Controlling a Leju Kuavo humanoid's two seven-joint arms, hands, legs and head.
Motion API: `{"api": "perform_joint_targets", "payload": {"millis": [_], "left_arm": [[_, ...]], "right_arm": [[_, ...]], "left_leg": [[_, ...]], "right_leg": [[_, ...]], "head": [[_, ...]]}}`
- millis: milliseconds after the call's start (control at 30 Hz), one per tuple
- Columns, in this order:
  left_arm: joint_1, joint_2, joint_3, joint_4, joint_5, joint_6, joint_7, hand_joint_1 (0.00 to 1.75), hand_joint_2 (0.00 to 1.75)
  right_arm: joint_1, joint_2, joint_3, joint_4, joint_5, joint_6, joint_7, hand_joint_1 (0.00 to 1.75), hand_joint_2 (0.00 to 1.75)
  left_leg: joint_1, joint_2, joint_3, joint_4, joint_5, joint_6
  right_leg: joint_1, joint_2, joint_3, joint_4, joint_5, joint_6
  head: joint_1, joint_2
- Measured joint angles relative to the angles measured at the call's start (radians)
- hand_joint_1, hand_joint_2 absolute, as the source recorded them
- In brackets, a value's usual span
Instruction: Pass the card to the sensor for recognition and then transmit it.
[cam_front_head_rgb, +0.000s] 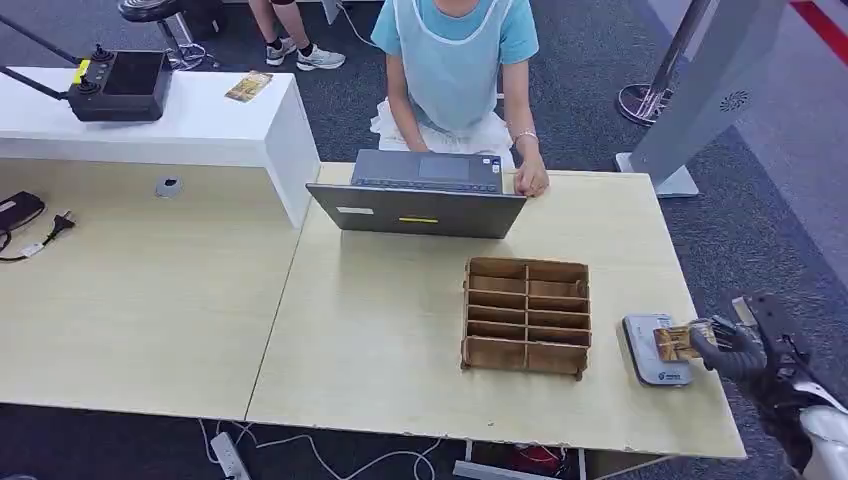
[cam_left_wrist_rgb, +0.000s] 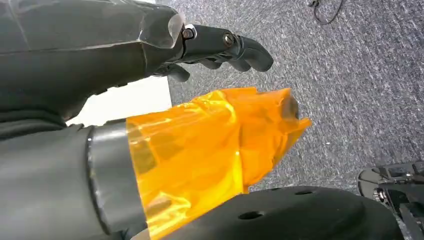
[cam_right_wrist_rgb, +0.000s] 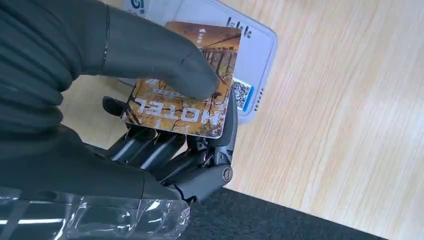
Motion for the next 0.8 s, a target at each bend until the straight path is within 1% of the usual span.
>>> {"api": "perform_joint_targets", "payload": {"millis": [100,333,800], "left_arm": [[0.000,0.000,0.000,0.000,-0.001,0.000,0.000,0.00,0.00],[0.000,0.000,-0.001,0.000,-0.001,0.000,0.001,0.00,0.00],[0.000,0.000,-0.001,0.000,-0.001,0.000,0.004,0.00,0.00]], "right_arm": [[0.000,0.001,-0.001,0.002,0.008,0.013,0.002,1.75,1.75],[0.000,0.003,-0.001,0.004,0.032,0.012,0.016,1.75,1.75],[0.001,0.024,0.000,0.008,0.083,-0.024,0.025,1.75,1.75]], "left_leg": [[0.000,0.000,0.000,0.000,0.000,0.000],[0.000,0.000,0.000,0.000,0.000,0.000],[0.000,0.000,0.000,0.000,0.000,0.000]], "right_leg": [[0.000,0.000,0.000,0.000,0.000,0.000],[0.000,0.000,0.000,0.000,0.000,0.000],[0.000,0.000,0.000,0.000,0.000,0.000]], "head": [[0.000,0.000],[0.000,0.000],[0.000,0.000]]}}
